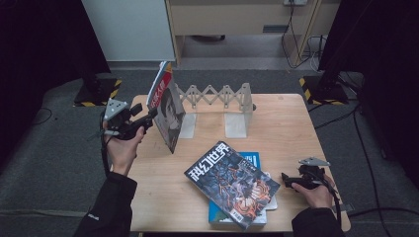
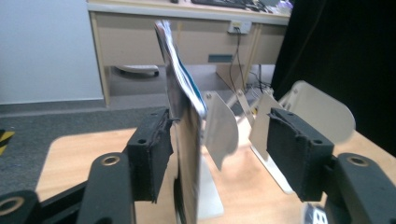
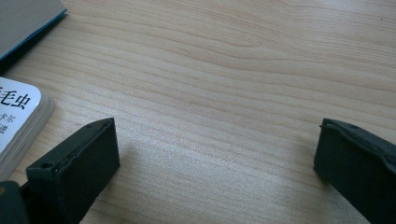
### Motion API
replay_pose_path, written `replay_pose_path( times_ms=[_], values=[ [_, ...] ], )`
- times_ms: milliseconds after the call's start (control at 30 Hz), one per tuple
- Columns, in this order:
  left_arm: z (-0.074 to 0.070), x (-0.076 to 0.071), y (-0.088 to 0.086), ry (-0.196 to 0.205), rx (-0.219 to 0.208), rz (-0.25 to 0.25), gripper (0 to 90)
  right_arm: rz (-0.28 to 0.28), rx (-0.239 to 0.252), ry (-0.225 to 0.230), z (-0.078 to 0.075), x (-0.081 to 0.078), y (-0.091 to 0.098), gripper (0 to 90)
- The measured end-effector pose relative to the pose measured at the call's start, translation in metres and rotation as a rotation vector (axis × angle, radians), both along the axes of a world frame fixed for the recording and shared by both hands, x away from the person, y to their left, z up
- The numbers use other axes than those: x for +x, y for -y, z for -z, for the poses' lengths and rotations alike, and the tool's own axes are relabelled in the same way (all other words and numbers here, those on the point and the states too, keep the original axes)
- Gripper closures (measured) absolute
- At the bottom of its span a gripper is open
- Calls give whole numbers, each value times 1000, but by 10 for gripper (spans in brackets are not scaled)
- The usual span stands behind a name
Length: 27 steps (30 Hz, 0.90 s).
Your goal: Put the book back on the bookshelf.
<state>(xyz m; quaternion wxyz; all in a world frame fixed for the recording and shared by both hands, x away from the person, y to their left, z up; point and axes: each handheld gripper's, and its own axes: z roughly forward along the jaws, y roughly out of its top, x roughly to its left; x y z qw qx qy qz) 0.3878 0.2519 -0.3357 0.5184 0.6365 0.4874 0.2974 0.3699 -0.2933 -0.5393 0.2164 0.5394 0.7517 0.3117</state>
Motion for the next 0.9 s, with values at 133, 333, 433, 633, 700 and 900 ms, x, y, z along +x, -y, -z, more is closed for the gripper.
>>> replay_pose_path(
  times_ms=[133, 333, 433, 633, 700, 900],
  values=[
    [17, -10, 2, -45, 3, 34, 348, 0, 0, 0, 0, 0, 0, 4],
    [40, -23, 6, -80, 11, 62, 328, 2, 0, 0, 0, 0, 0, 4],
    [51, -27, 8, -136, 0, 105, 309, 0, -2, 1, 0, 0, 0, 4],
    [76, -35, 19, -152, 12, 153, 315, 1, -2, 1, 0, 0, 0, 4],
    [85, -35, 21, -169, -2, 174, 313, -1, -3, 1, 0, 0, 0, 4],
    [110, -36, 35, -215, 25, 224, 293, 8, 3, 4, -1, -1, 1, 46]
  ],
)
